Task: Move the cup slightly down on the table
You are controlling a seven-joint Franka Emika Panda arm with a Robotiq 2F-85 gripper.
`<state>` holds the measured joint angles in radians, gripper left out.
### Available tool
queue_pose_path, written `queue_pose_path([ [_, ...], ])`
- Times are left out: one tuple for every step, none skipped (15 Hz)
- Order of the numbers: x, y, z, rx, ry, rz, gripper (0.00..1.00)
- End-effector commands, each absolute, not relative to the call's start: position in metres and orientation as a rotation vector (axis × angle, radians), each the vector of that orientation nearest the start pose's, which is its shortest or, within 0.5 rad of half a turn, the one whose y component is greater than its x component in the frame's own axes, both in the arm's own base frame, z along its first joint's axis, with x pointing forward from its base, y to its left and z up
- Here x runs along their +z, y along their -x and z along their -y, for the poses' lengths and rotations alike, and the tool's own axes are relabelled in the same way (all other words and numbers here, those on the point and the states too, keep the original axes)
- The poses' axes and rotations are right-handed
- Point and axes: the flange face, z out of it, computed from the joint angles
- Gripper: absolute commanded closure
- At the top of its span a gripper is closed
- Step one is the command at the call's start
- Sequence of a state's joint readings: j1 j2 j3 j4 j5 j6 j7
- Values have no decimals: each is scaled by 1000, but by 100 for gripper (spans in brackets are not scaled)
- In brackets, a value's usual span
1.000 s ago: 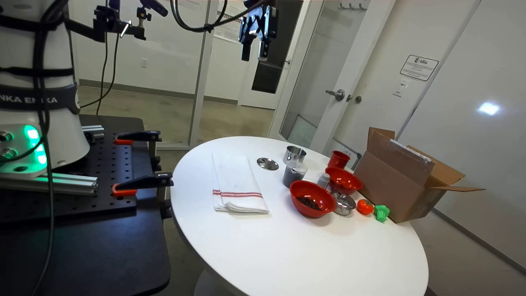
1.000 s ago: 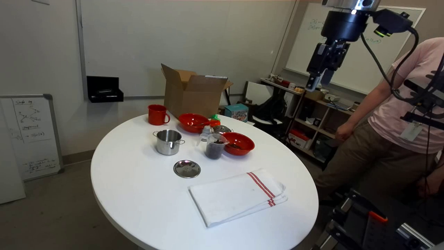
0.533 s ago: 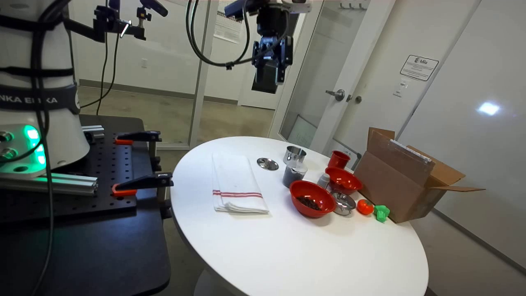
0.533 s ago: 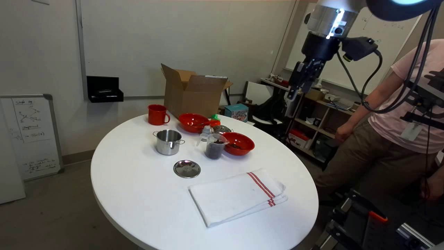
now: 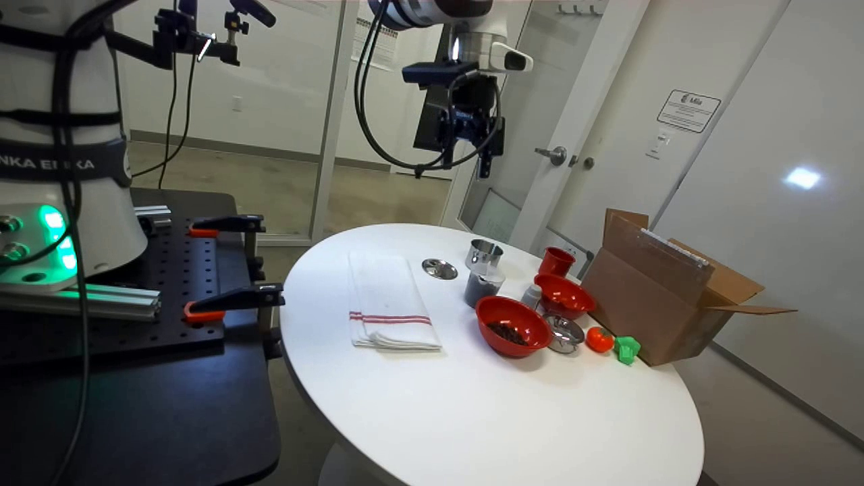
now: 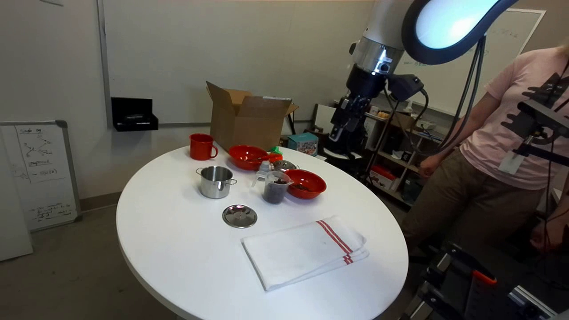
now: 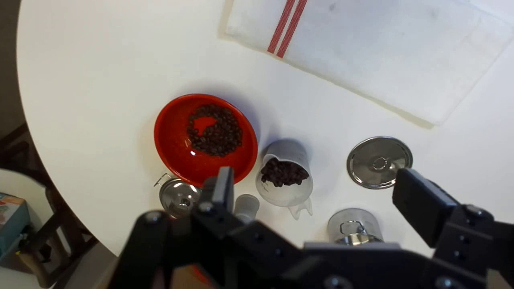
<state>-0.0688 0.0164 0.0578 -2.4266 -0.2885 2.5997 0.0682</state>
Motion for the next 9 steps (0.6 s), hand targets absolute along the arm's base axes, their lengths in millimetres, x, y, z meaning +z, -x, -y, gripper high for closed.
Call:
queue_pose_path([
  [312, -505, -1, -263, 3275, 269, 0],
  [311, -508, -1, -262, 3272, 274, 0],
  [310, -510, -2, -262, 3271, 276, 0],
  [311, -510, -2, -263, 3271, 277, 0],
  [311, -511, -2, -265, 3271, 278, 0],
  [308, -512, -2, -258, 3269, 275, 0],
  [303, -517, -1, -252, 3273, 249, 0],
  [299, -522, 0, -243, 3264, 230, 0],
  [295, -525, 1, -231, 3248, 229, 0],
])
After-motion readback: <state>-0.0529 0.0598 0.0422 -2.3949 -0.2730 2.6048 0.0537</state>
